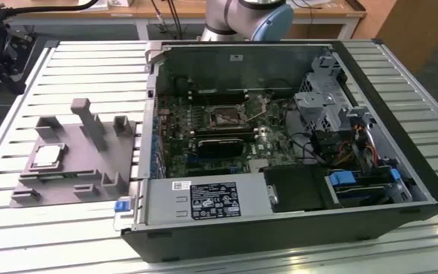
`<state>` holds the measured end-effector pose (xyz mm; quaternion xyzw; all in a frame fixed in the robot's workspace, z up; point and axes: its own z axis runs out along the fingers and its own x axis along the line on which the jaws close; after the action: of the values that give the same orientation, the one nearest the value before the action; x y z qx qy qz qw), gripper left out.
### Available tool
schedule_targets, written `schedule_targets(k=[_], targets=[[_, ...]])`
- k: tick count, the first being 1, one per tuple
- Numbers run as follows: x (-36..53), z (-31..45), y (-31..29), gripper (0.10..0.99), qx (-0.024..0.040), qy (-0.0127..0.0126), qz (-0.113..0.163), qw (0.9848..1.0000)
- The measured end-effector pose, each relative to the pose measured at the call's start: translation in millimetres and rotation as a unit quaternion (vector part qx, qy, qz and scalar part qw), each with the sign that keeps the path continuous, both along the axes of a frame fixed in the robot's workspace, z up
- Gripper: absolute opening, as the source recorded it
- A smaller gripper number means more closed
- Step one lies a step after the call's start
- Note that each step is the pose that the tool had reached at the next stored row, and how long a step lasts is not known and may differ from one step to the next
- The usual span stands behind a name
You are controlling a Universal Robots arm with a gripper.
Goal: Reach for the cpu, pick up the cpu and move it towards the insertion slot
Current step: 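Reach for the cpu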
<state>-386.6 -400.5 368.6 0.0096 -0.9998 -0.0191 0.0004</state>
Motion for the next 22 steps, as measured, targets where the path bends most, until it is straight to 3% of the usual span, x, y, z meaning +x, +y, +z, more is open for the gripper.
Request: schedule_targets(k=[9,22], targets=[[0.0,-1.9,0.0,0.106,0.0,-0.0001,0.0,1.0],[-1.1,-11.2,0.0,0.106,0.0,0.0,0.0,1.0]])
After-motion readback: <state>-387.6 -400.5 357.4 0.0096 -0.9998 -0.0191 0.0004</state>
